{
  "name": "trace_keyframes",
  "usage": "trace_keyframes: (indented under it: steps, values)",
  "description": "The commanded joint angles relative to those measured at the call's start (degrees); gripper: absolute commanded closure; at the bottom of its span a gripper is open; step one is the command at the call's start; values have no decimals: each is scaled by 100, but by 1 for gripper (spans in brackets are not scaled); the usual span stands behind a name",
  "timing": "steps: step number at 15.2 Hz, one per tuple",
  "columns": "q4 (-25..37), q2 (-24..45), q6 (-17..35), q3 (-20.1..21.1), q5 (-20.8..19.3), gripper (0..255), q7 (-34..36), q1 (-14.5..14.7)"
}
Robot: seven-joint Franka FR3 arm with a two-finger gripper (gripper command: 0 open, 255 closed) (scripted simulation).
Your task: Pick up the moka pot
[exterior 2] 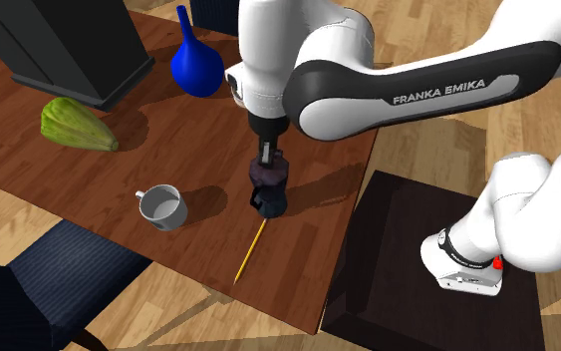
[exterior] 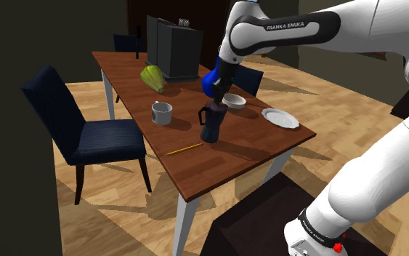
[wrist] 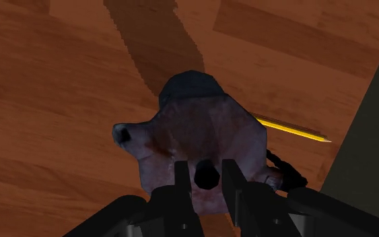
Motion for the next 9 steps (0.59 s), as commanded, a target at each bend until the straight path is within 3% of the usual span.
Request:
trace_keyframes:
  steps: [1, 9]
  values:
    - [146, -14, -154, -1, 0, 255, 1, 0]
    - [677, -32, -703, -5, 0, 255, 1, -3]
